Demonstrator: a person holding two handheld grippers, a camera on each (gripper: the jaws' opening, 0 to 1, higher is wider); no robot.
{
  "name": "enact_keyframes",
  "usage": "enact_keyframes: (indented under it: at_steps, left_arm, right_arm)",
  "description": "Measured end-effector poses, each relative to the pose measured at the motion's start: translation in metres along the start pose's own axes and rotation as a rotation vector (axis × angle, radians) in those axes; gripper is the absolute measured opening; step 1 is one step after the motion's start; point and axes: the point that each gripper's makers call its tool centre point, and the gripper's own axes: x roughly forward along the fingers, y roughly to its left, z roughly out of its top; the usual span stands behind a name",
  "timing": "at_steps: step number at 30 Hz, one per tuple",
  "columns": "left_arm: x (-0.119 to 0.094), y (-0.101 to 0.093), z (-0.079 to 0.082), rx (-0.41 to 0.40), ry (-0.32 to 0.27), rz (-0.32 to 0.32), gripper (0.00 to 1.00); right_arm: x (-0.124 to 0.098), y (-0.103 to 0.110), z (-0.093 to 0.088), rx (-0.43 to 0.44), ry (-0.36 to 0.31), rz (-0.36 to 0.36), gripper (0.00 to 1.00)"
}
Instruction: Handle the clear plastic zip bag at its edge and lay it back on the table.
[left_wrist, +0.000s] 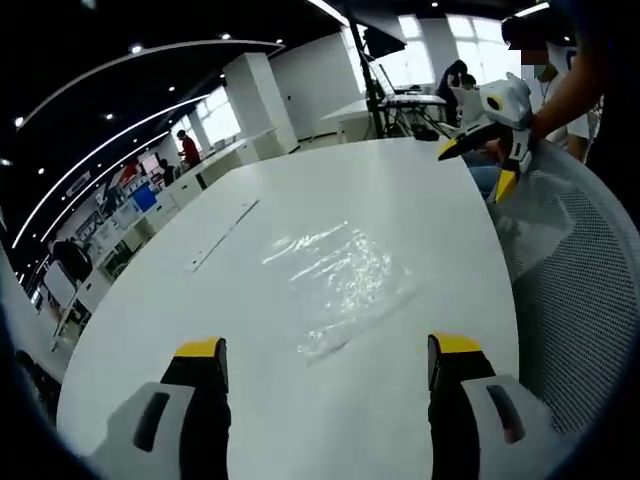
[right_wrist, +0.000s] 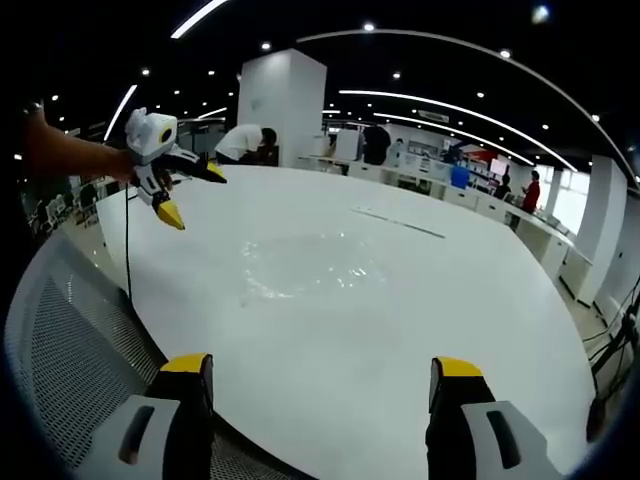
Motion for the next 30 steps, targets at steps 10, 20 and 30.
enact_keyframes:
  at_steps: [10, 20, 30]
  left_arm:
    - [0.011, -0.002, -0.012, 0.058, 0.065, -0.067, 0.77]
    - [0.018, 0.002, -0.018, 0.085, 0.09, -0.091, 0.77]
    - [0.025, 0.003, -0.023, 0.11, 0.114, -0.113, 0.75]
  right_arm:
    - [0.0, 0.0, 0.0, 0.001, 0.0, 0.0, 0.89]
    - [0.0, 0.001, 0.002, 0.003, -0.004, -0.003, 0.89]
    - [0.001, 0.001, 0.0, 0.002, 0.001, 0.002, 0.88]
